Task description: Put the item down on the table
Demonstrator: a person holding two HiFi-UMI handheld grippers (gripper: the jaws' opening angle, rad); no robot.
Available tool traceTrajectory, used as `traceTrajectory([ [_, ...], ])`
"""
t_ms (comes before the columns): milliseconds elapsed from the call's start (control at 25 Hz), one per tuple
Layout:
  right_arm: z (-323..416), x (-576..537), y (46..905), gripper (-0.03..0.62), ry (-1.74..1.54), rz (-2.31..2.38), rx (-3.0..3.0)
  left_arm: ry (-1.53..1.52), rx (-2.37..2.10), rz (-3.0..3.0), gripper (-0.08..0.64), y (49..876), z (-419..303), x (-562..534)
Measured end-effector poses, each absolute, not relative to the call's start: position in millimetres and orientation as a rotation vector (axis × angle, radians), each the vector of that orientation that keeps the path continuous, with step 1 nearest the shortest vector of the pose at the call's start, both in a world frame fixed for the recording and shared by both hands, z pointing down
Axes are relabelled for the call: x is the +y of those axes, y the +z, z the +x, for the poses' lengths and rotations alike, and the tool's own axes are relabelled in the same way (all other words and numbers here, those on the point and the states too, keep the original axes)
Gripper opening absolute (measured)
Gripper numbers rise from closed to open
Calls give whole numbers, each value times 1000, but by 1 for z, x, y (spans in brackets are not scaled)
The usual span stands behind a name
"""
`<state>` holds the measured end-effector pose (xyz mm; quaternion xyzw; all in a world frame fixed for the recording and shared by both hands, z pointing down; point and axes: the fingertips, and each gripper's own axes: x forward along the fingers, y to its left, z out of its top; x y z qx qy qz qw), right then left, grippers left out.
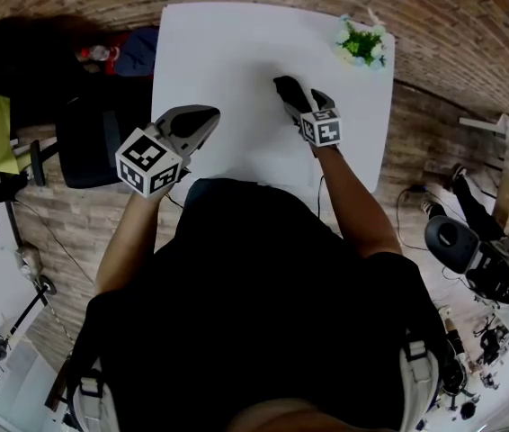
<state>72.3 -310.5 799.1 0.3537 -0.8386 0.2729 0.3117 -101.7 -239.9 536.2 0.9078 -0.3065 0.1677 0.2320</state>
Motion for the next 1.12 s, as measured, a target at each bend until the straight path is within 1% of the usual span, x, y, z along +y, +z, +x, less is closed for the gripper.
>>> traceTrajectory([
  [640, 96, -288, 767, 362, 701, 989, -2247, 456, -834, 2543, 12, 518, -82, -215],
  [1120, 103, -265, 731, 362, 608, 1002, -2283, 453, -829, 2589, 12, 504, -72, -194],
])
